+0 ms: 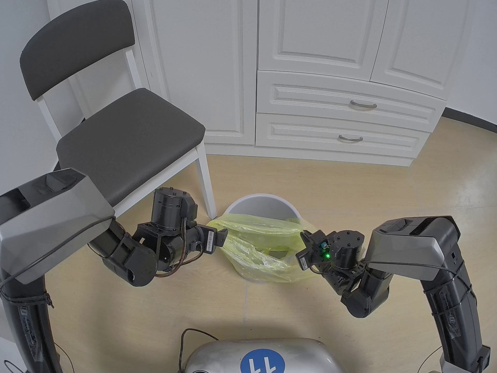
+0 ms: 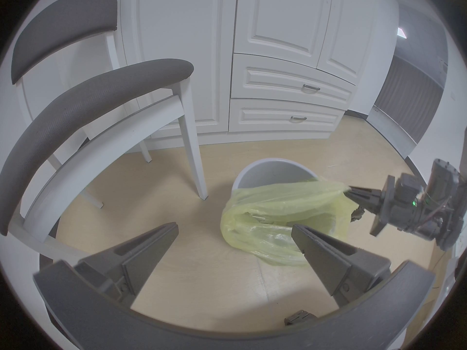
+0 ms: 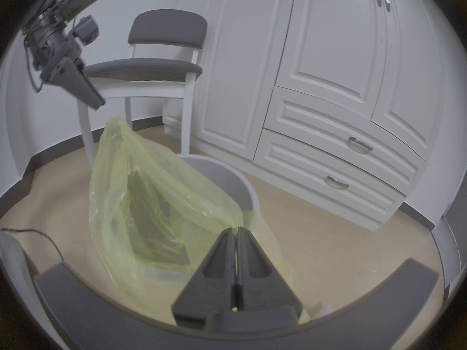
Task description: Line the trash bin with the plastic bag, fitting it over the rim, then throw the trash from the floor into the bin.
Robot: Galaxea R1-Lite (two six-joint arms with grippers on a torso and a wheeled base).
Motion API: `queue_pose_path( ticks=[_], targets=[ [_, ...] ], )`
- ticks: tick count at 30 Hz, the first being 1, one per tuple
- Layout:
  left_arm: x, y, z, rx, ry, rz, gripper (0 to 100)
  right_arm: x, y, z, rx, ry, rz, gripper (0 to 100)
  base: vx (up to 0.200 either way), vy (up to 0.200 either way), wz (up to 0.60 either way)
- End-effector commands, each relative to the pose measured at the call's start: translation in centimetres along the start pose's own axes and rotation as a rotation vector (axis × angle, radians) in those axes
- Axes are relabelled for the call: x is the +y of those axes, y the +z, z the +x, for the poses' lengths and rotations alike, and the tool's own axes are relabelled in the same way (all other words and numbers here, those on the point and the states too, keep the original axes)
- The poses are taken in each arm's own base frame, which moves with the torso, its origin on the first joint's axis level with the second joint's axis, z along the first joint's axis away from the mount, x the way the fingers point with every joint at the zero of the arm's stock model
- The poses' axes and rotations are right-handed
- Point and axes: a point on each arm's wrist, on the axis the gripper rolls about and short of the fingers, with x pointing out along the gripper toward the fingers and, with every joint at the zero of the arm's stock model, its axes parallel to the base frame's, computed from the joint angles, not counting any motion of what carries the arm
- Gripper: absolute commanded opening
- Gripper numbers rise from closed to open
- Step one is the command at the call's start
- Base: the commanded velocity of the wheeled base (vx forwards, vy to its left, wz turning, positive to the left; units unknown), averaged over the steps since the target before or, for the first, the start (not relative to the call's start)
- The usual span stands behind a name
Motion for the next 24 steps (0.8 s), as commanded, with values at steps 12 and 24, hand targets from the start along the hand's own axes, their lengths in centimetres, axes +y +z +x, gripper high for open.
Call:
queue_pose_path(
  ticks=[12,24],
  targets=[
    [-1.1,0.6,-1.4,-0.042,-0.029,0.023,100,0.3,4.3,5.7,-0.274,-0.177,0.17,0,0.0,0.0,0.0],
    [-1.7,1.2,-2.8,-0.067,-0.004,0.029,100,0.4,5.4,13.1,-0.392,-0.22,0.216,0,0.0,0.0,0.0]
  ],
)
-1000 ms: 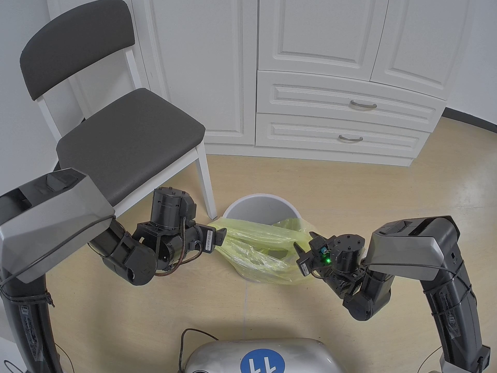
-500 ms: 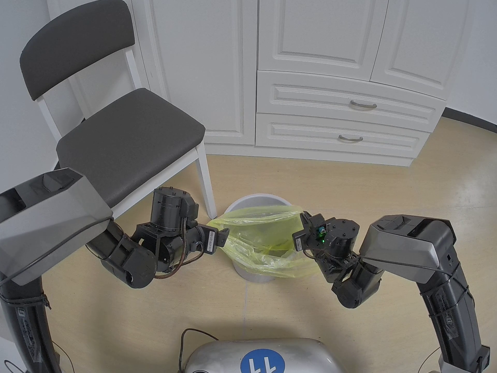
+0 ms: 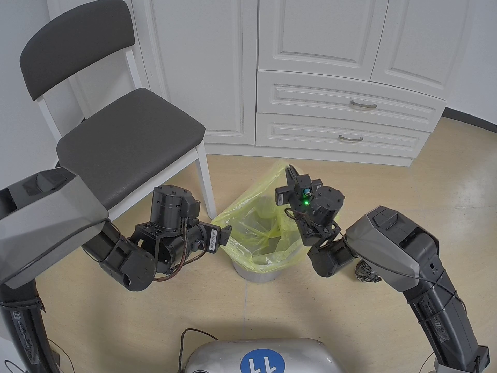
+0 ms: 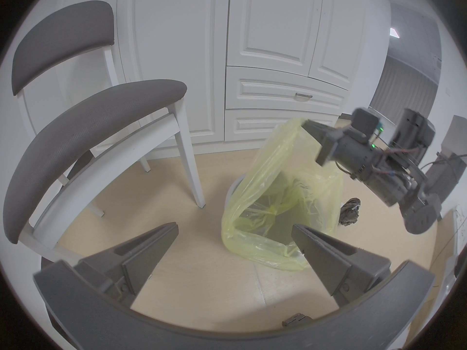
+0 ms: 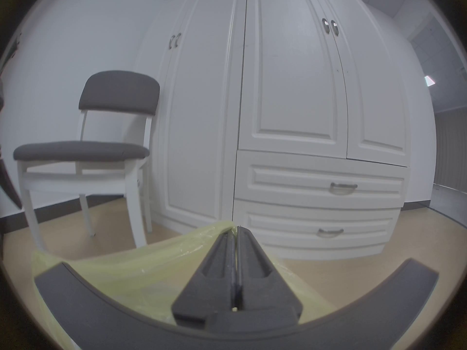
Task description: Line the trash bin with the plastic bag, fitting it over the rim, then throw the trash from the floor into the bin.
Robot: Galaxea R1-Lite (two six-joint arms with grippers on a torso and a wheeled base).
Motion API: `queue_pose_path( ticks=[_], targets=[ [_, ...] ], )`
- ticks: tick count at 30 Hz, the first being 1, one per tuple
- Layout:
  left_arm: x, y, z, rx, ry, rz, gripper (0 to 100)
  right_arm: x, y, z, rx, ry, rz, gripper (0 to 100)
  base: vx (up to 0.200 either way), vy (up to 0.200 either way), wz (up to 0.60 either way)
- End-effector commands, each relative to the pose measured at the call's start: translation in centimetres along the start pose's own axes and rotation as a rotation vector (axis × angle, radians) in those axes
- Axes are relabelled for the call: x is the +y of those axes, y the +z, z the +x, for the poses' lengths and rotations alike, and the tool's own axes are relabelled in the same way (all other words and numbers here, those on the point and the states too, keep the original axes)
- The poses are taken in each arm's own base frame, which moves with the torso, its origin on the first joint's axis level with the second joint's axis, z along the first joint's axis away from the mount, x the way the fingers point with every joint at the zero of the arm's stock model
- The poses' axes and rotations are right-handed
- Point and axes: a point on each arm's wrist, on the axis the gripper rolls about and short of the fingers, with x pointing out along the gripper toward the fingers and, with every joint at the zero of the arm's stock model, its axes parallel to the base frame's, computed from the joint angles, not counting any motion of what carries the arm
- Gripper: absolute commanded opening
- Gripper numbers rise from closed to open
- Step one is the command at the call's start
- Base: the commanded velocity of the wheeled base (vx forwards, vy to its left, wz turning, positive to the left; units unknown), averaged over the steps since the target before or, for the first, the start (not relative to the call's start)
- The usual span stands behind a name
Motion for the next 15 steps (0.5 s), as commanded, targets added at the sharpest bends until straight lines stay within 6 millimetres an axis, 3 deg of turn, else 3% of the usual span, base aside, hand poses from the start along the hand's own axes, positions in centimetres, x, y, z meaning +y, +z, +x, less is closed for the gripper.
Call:
queue_pose_path(
  ticks=[1,8,15],
  targets=[
    [-0.8,0.4,-1.1,-0.016,-0.001,0.008,100,0.6,-4.7,2.3,0.021,-0.012,0.011,0,0.0,0.0,0.0],
    [-0.9,0.3,-1.1,-0.015,0.007,0.011,100,1.3,-5.3,2.2,0.091,0.015,0.126,0,0.0,0.0,0.0],
    [-1.1,0.2,-1.0,-0.032,0.008,0.013,100,2.6,-2.6,2.3,0.015,0.023,0.216,0,0.0,0.0,0.0]
  ],
)
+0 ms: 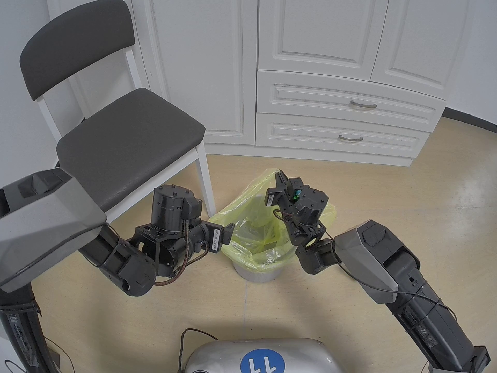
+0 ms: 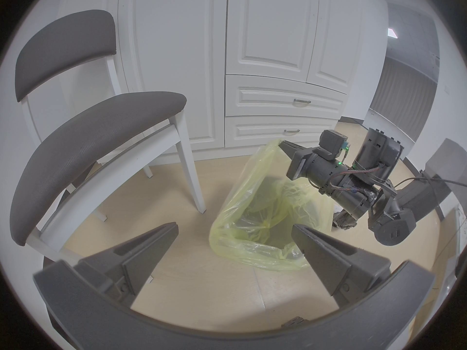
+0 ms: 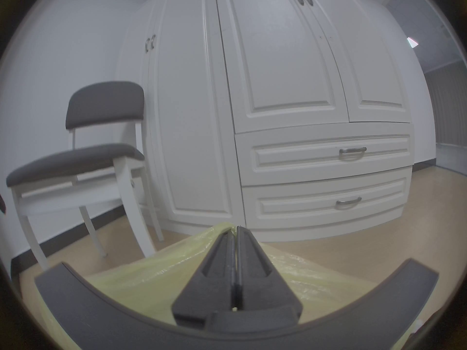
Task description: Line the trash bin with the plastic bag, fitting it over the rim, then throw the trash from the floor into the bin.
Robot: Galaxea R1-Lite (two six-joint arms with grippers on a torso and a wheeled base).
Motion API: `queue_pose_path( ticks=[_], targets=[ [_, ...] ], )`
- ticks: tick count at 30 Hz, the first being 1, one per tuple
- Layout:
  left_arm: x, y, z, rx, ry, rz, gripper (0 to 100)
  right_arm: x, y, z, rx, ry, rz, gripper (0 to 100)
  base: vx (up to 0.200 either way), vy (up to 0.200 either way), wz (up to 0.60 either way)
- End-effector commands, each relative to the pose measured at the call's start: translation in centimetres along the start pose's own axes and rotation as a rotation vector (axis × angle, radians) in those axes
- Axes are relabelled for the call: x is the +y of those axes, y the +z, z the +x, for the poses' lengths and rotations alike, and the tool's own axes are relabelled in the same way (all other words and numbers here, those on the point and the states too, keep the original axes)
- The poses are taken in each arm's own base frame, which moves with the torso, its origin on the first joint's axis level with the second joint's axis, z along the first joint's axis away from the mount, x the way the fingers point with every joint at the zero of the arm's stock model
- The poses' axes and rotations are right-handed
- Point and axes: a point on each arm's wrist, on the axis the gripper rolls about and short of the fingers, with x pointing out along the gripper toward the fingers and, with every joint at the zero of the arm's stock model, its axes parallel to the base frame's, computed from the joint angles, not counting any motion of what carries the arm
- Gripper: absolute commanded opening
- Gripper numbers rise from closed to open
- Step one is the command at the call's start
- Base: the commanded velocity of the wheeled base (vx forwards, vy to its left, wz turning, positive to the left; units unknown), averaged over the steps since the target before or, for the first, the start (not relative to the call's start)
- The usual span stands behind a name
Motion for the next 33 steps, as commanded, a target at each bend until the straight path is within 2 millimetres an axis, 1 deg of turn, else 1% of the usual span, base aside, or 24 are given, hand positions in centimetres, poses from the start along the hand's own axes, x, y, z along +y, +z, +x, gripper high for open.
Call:
queue_pose_path(
  ticks=[1,2,3,4,5,8,9,11,14,15,16,18,21,24,25,26,27,28,29,32,33],
  targets=[
    [-0.4,-0.3,0.0,0.0,-0.009,0.009,100,2.2,1.4,-0.3,-0.036,0.033,0.037,0,0.0,0.0,0.0],
    [-0.5,-0.3,0.0,0.001,-0.011,0.012,100,2.5,1.6,-0.4,-0.037,0.038,0.041,0,0.0,0.0,0.0],
    [-0.6,-0.5,0.1,0.005,-0.013,0.014,100,3.3,1.8,-0.6,-0.036,0.053,0.047,0,0.0,0.0,0.0],
    [-0.6,-0.5,0.1,0.005,-0.013,0.014,100,3.3,1.8,-0.6,-0.036,0.053,0.047,0,0.0,0.0,0.0],
    [-0.8,-0.5,0.0,0.007,-0.016,0.016,100,4.9,2.0,-1.1,-0.033,0.09,0.056,0,0.0,0.0,0.0],
    [-0.8,-0.5,0.0,0.005,-0.016,0.016,100,6.0,2.0,-1.6,-0.028,0.117,0.06,0,0.0,0.0,0.0],
    [-0.8,-0.5,0.0,0.007,-0.016,0.016,100,6.3,1.9,-1.7,-0.031,0.131,0.065,100,0.0,0.0,0.0],
    [-0.8,-0.5,0.0,0.007,-0.016,0.016,100,6.5,1.9,-1.9,-0.045,0.146,0.068,100,0.0,0.0,0.0],
    [-0.8,-0.6,0.1,0.01,-0.016,0.017,100,6.5,2.8,-1.8,-0.094,0.147,0.086,100,0.0,0.0,0.0],
    [-0.8,-0.6,0.1,0.01,-0.016,0.017,100,6.5,2.8,-1.8,-0.094,0.147,0.086,100,0.0,0.0,0.0],
    [-0.8,-0.8,0.2,0.016,-0.016,0.018,100,6.2,3.9,-1.5,-0.125,0.142,0.092,100,0.0,0.0,0.0],
    [-0.8,-0.9,0.3,0.019,-0.015,0.019,100,5.8,5.2,-1.3,-0.132,0.137,0.089,100,0.0,0.0,0.0],
    [-0.8,-0.9,0.3,0.019,-0.015,0.019,100,4.8,6.0,-2.2,-0.083,0.141,0.067,100,0.0,0.0,0.0],
    [-0.8,-1.1,0.4,0.023,-0.015,0.02,100,1.9,7.1,-5.5,0.099,0.203,-0.001,100,0.0,0.0,0.0],
    [-0.8,-1.1,0.4,0.025,-0.015,0.02,100,1.1,7.3,-6.4,0.14,0.213,-0.014,100,0.0,0.0,0.0],
    [-0.8,-1.1,0.5,0.025,-0.015,0.02,100,0.5,7.4,-6.8,0.162,0.216,-0.021,100,0.0,0.0,0.0],
    [-0.9,-1.4,0.6,0.032,-0.015,0.024,100,-0.7,7.6,-7.7,0.204,0.2,-0.034,100,0.0,0.0,0.0],
    [-0.9,-1.4,0.6,0.032,-0.015,0.024,100,-0.7,7.6,-7.7,0.204,0.2,-0.034,100,0.0,0.0,0.0],
    [-0.9,-1.5,0.9,0.035,-0.015,0.024,100,-2.2,7.8,-8.1,0.221,0.172,-0.047,100,0.0,0.0,0.0],
    [-1.0,-2.2,1.4,0.053,-0.011,0.028,100,-3.5,7.7,-8.1,0.233,0.143,-0.061,100,0.0,0.0,0.0],
    [-1.1,-2.5,1.9,0.06,0.003,0.031,100,-4.3,7.7,-7.8,0.237,0.126,-0.073,100,0.0,0.0,0.0]
  ],
)
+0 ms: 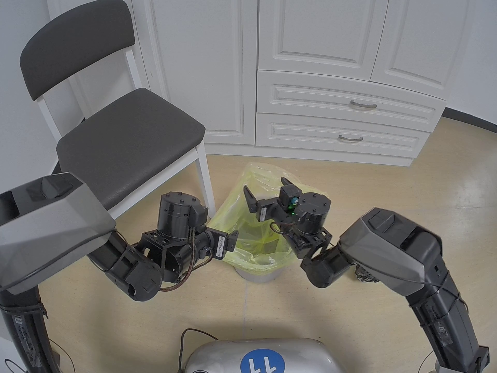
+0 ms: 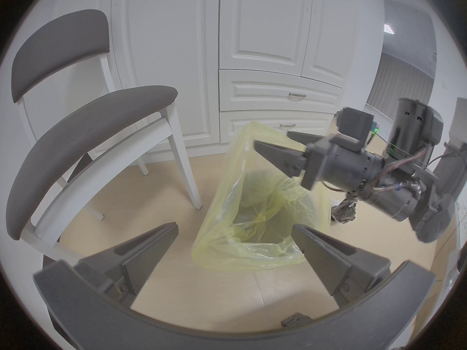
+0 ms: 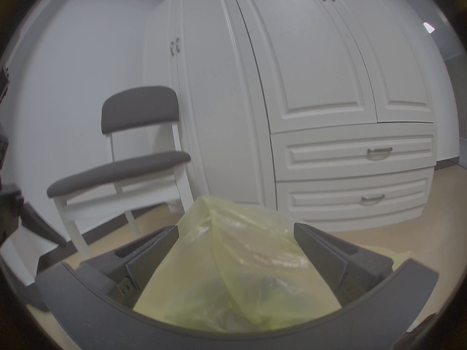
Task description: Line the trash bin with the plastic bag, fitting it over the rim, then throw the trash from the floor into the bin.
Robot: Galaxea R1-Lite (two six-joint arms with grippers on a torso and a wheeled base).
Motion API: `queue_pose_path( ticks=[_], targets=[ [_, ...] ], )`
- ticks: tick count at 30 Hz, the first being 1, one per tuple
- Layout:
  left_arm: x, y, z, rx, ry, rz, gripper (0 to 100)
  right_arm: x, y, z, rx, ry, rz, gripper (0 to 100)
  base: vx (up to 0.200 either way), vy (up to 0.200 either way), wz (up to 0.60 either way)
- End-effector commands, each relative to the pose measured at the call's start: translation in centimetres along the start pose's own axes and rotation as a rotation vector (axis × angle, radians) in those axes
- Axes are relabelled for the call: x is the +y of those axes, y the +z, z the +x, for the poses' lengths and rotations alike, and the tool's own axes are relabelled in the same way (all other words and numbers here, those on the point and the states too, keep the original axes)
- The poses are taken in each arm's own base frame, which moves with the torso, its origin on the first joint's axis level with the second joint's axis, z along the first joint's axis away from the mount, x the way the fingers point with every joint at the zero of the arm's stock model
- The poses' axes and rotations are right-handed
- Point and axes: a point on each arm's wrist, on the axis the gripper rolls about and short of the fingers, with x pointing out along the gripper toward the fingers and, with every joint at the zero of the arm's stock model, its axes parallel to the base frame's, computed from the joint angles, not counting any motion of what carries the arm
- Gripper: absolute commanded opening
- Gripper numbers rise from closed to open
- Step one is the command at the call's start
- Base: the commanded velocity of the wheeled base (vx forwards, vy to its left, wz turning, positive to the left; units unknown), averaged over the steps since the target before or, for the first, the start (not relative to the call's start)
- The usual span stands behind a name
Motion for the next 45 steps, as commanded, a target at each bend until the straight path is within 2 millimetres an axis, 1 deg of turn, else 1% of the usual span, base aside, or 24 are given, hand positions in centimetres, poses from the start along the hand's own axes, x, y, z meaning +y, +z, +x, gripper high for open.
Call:
queue_pose_path(
  ticks=[1,5,8,9,11,12,13,14,16,17,18,19,21,22,23,24,26,27,28,33,38,41,43,45],
  targets=[
    [-0.3,-1.7,1.9,0.043,0.035,0.01,100,-6.3,4.0,-4.8,0.151,-0.06,-0.062,100,0.0,0.0,0.0],
    [-0.6,-2.8,3.9,0.057,0.116,0.011,100,-6.9,5.1,-5.5,0.205,-0.069,-0.075,100,0.0,0.0,0.0],
    [-0.7,-3.5,4.6,0.059,0.121,0.006,100,-7.0,6.6,-6.0,0.248,-0.068,-0.076,100,0.0,0.0,0.0],
    [-0.9,-3.9,4.9,0.062,0.119,0.008,100,-7.3,7.4,-6.1,0.252,-0.075,-0.07,100,0.0,0.0,0.0],
    [-0.9,-4.3,5.1,0.068,0.121,0.01,100,-7.9,8.0,-6.1,0.254,-0.09,-0.072,100,0.0,0.0,0.0],
    [-0.9,-4.4,5.5,0.07,0.122,0.009,100,-9.1,8.4,-6.2,0.265,-0.116,-0.074,100,0.0,0.0,0.0],
    [-0.9,-4.4,5.7,0.068,0.122,0.007,100,-9.3,8.6,-6.2,0.268,-0.119,-0.074,100,0.0,0.0,0.0],
    [-1.1,-4.3,6.2,0.059,0.122,0.002,100,-10.1,8.5,-6.4,0.3,-0.137,-0.077,100,0.0,0.0,0.0],
    [-1.1,-4.3,6.5,0.056,0.124,-0.001,100,-10.4,8.3,-6.4,0.314,-0.14,-0.077,100,0.0,0.0,0.0],
    [-1.0,-3.8,7.1,0.036,0.129,-0.03,100,-10.8,7.6,-6.3,0.36,-0.145,-0.079,100,0.0,0.0,0.0],
    [-1.0,-3.7,7.2,0.031,0.132,-0.038,100,-10.8,7.3,-6.3,0.371,-0.145,-0.08,100,0.0,0.0,0.0],
    [-0.7,-3.0,7.6,0.009,0.141,-0.073,100,-11.0,6.2,-5.9,0.397,-0.149,-0.081,100,0.0,0.0,0.0],
    [-0.5,-2.7,7.8,0.0,0.146,-0.087,100,-11.0,5.8,-5.7,0.402,-0.149,-0.081,100,0.0,0.0,0.0],
    [0.0,-2.1,8.3,-0.011,0.158,-0.113,100,-11.2,4.8,-5.4,0.417,-0.15,-0.081,100,0.0,0.0,0.0],
    [0.1,-1.9,8.4,-0.011,0.161,-0.118,100,-11.2,4.5,-5.3,0.422,-0.15,-0.082,100,0.0,0.0,0.0],
    [0.3,-1.9,9.1,-0.006,0.168,-0.144,100,-11.2,3.6,-5.1,0.432,-0.15,-0.082,100,0.0,0.0,0.0],
    [0.3,-2.0,9.9,0.004,0.172,-0.173,100,-11.2,2.6,-5.0,0.446,-0.15,-0.083,100,0.0,0.0,0.0],
    [0.3,-2.0,9.9,0.003,0.172,-0.176,100,-11.2,2.5,-5.0,0.446,-0.15,-0.083,100,0.0,0.0,0.0],
    [0.7,-1.8,10.6,0.009,0.181,-0.199,100,-11.2,1.9,-4.9,0.457,-0.15,-0.083,100,0.0,0.0,0.0],
    [2.1,-1.4,11.3,0.014,0.212,-0.233,100,-11.3,-0.7,-4.1,0.472,-0.151,-0.082,100,0.0,0.0,0.0],
    [2.9,-1.9,11.8,0.033,0.265,-0.227,100,-11.7,-1.7,-3.6,0.467,-0.167,-0.081,100,0.0,0.0,0.0],
    [3.5,-1.3,12.3,0.005,0.285,-0.242,100,-12.0,-1.6,-3.4,0.454,-0.177,-0.064,100,0.0,0.0,0.0],
    [3.7,-1.3,12.5,0.005,0.29,-0.244,100,-12.1,-1.5,-3.2,0.448,-0.182,-0.056,100,0.0,0.0,0.0],
    [4.4,-1.1,12.9,0.002,0.303,-0.255,100,-12.8,-1.5,-2.8,0.432,-0.199,-0.045,100,0.0,0.0,0.0]
  ],
)
